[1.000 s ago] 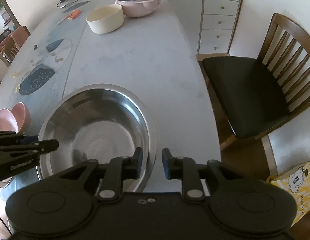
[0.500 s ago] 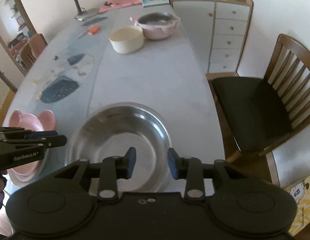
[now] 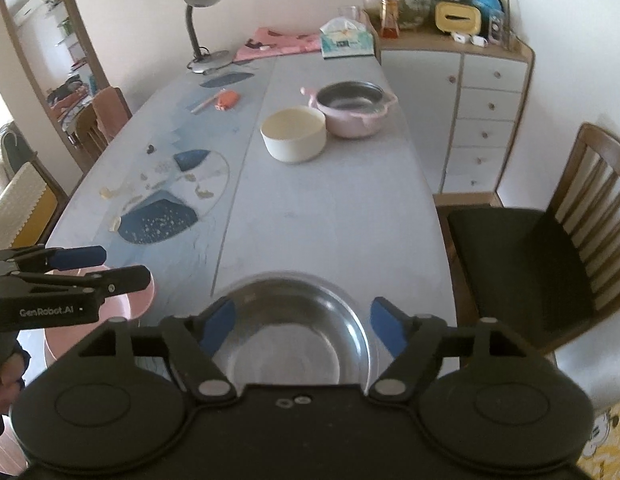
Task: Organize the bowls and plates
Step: 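Lower the steel bowl and open both grippers, then move both grippers to the rim of the pink saucepan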
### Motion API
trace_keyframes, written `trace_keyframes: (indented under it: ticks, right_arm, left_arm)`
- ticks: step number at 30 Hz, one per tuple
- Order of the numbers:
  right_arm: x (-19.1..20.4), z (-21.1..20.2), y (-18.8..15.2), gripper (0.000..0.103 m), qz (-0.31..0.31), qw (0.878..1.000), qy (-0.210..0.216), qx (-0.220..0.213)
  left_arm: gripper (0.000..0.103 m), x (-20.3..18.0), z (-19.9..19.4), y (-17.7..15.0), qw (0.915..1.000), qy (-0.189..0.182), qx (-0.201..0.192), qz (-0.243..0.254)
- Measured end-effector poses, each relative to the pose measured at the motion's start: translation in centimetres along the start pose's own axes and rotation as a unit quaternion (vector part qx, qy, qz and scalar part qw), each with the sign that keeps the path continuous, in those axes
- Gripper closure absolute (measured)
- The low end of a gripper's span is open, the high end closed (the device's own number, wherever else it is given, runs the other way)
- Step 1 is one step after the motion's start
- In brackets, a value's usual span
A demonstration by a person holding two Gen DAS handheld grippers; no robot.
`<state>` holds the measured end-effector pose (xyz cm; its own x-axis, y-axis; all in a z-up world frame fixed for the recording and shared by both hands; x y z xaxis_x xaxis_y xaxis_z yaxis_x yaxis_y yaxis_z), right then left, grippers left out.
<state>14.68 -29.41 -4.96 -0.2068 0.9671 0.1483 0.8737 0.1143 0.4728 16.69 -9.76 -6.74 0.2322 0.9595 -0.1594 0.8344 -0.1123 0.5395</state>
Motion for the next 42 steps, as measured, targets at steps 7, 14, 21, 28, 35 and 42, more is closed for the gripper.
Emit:
trace_keyframes:
  ticks: [7, 14, 21, 28, 35, 42]
  right_arm:
    - [-2.1, 0.7, 4.3, 0.013, -0.023, 1.000, 0.002, -0.008]
    - [-5.1, 2.4, 10.2, 0.008, -0.050, 0.999, 0.009, -0.010]
    - [-7.9, 5.6, 17.0, 0.007, -0.079, 0.997, 0.021, -0.005]
    - [-10.3, 9.3, 23.2, 0.007, -0.092, 0.995, 0.025, 0.003]
    - [-11.9, 13.1, 27.8, 0.007, -0.098, 0.995, 0.023, 0.017]
    - [-13.2, 17.3, 31.5, 0.007, -0.102, 0.994, 0.024, 0.038]
  left_arm:
    - [0.024, -0.6, 2.1, 3.4, 0.9997, 0.011, -0.007, -0.022]
    - [0.021, -1.4, 5.6, 8.5, 0.9971, 0.041, -0.005, -0.065]
    - [0.021, -2.9, 9.3, 13.9, 0.9931, 0.067, -0.011, -0.096]
    - [0.021, -4.0, 13.2, 18.0, 0.9868, 0.082, -0.003, -0.140]
    - [0.021, -4.8, 17.6, 20.9, 0.9806, 0.088, 0.032, -0.172]
    - [0.021, -4.7, 21.7, 23.9, 0.9700, 0.079, 0.062, -0.221]
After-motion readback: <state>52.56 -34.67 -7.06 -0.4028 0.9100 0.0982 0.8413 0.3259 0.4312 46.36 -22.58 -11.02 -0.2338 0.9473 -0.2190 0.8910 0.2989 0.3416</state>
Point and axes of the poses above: each gripper's, at about its wrist camera, not at the fingertips, and z roughly the way its jaws point, x to its left, y to its top, the point moved 4 cm from there along z, roughly the way its jaws point, and after that the axes turned 9 degrees about x, right-handed, at the moved point
